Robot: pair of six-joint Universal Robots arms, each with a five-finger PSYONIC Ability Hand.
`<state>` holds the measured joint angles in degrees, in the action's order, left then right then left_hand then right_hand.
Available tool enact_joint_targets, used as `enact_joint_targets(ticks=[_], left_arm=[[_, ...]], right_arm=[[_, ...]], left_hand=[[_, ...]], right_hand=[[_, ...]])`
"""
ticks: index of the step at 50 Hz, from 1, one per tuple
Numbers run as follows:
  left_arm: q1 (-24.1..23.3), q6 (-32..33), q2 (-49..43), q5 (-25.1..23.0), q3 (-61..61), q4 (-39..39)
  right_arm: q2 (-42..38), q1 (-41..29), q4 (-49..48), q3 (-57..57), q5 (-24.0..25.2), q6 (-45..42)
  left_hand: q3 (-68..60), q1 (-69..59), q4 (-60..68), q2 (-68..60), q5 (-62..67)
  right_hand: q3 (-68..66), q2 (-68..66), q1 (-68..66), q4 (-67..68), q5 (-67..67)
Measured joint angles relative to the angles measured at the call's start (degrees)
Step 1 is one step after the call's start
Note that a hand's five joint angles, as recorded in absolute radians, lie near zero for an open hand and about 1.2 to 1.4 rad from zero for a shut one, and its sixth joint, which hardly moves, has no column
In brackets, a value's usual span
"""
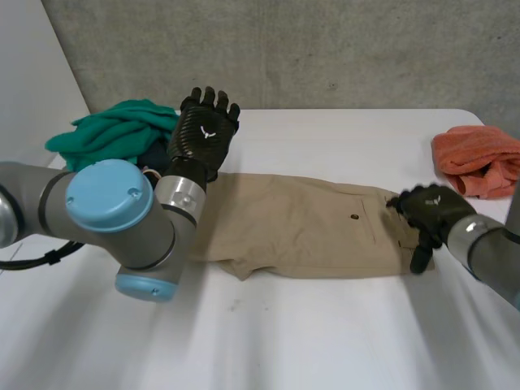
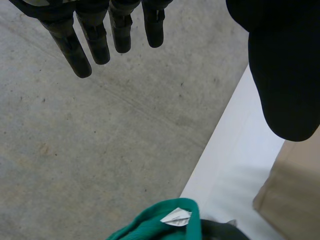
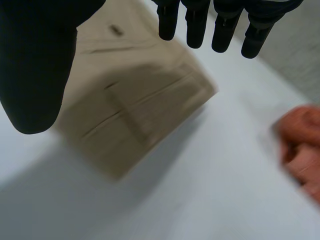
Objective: Fold the laundry.
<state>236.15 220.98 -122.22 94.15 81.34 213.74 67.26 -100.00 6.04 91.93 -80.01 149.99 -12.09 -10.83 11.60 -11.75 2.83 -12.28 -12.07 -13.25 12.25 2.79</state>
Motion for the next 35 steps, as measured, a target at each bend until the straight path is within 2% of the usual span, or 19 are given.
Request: enact_joint_targets(ticks=[4,6,7,9,11,17,23,27,33,35], left_arm=[[-0.5,-2.1,1.5,0.0,1.7,-0.1],[-0.9,-2.8,1.8,0.0,2.1,-0.2],[-1.0,-3.0,1.9,0.0,2.2,-0.2],[-1.3,-3.2,1.9,0.0,2.3,-0.2],[-1.5,-3.2,1.8,0.1,2.3,-0.3],[-1.6,-3.1,3.1,0.6,2.8,-0.6],[-1.5,-3.3,6.3,1.0,4.3,-0.7],[-1.4,-3.4,8.5,1.1,5.7,-0.7],[-1.1,-3.8,10.5,1.1,7.1,-0.6],[-0.9,-4.7,11.4,1.2,7.7,-0.6]], right_arm=[[-0.2,2.0,-1.9,2.7,2.6,0.6],[-0.8,2.6,-5.0,3.8,3.1,0.6],[-1.2,2.8,-6.4,4.1,3.1,0.5],[-2.0,3.0,-9.0,4.6,2.7,0.3],[-2.7,3.4,-11.8,5.0,1.3,-0.4],[1.0,5.3,-14.8,6.3,-2.9,-4.8],[8.0,8.6,-15.0,7.6,-4.8,-15.9],[9.5,7.6,-15.6,7.0,-4.7,-23.2],[8.8,-2.3,-19.2,4.8,-2.8,-27.2],[6.9,-12.0,-23.6,3.8,0.5,-27.9]], left_hand=[[0.0,0.0,0.0,0.0,0.0],[0.0,0.0,0.0,0.0,0.0],[0.0,0.0,0.0,0.0,0.0],[0.0,0.0,0.0,0.0,0.0],[0.0,0.0,0.0,0.0,0.0],[0.0,0.0,0.0,0.0,0.0],[0.0,0.0,0.0,0.0,0.0],[0.0,0.0,0.0,0.0,0.0],[0.0,0.0,0.0,0.0,0.0],[0.0,0.0,0.0,0.0,0.0]], right_hand=[[-5.6,-5.8,-3.7,5.6,5.4],[-15.2,-16.4,-14.9,15.1,15.0],[-26.7,-27.4,-26.3,26.7,26.4],[-42.6,-44.9,-38.5,42.6,41.8],[-53.8,-54.3,-46.8,54.4,51.5],[-54.6,-54.9,-48.5,56.3,51.8],[-54.6,-54.9,-50.4,56.3,52.9],[-54.6,-54.9,-50.4,56.3,52.9],[-55.1,-54.9,-50.4,56.4,52.9],[-55.7,-55.1,-50.4,56.4,53.4]])
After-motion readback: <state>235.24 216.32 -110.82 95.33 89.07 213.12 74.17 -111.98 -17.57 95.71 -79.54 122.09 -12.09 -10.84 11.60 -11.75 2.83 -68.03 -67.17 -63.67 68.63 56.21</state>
